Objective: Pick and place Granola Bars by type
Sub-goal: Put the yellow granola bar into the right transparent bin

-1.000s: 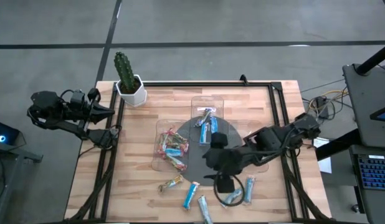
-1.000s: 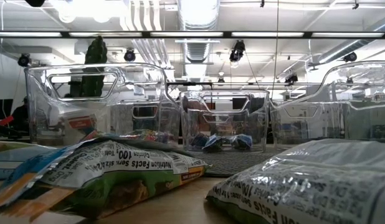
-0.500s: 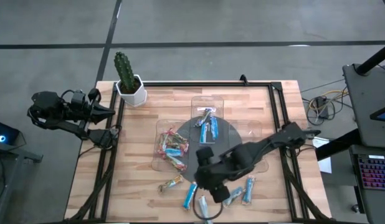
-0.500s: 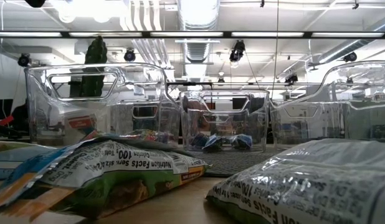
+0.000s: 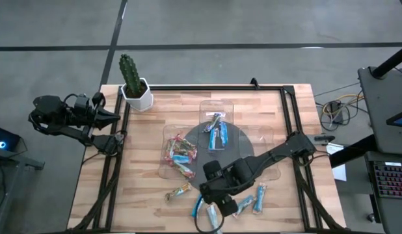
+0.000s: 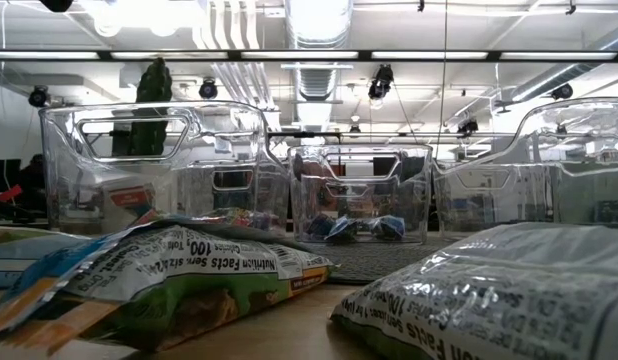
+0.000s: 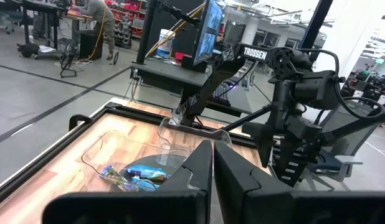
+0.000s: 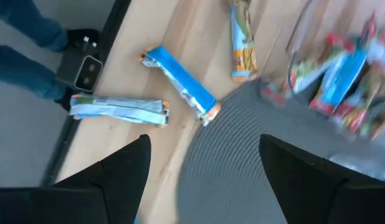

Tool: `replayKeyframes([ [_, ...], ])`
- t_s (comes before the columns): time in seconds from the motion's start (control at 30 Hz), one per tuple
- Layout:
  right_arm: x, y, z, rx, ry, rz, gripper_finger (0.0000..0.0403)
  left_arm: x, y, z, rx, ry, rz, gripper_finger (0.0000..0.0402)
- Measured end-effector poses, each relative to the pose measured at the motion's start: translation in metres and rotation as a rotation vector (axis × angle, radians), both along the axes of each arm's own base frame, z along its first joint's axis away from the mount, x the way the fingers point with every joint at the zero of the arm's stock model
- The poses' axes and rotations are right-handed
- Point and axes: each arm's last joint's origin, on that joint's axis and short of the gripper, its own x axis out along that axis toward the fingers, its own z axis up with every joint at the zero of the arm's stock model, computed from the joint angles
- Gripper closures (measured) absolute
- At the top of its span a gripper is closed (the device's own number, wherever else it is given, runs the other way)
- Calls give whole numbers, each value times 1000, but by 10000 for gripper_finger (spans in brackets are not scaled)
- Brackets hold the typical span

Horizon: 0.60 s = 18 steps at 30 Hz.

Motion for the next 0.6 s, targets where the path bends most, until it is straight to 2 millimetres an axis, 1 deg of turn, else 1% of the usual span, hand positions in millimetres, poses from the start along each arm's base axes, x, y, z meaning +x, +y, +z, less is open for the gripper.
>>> replayKeyframes([
  [0.1,-4,-1,-1,42,62,-90,115,0,0,0,0,2,0,402],
  [0.23,-11,3,-5,71,163,-101,115,0,0,0,1,2,0,402],
  [0.43,-32,24,-19,18,264,-39,115,0,0,-1,8,2,-1,402],
  [0.6,-51,47,-38,-37,321,43,117,0,0,0,8,2,0,402],
])
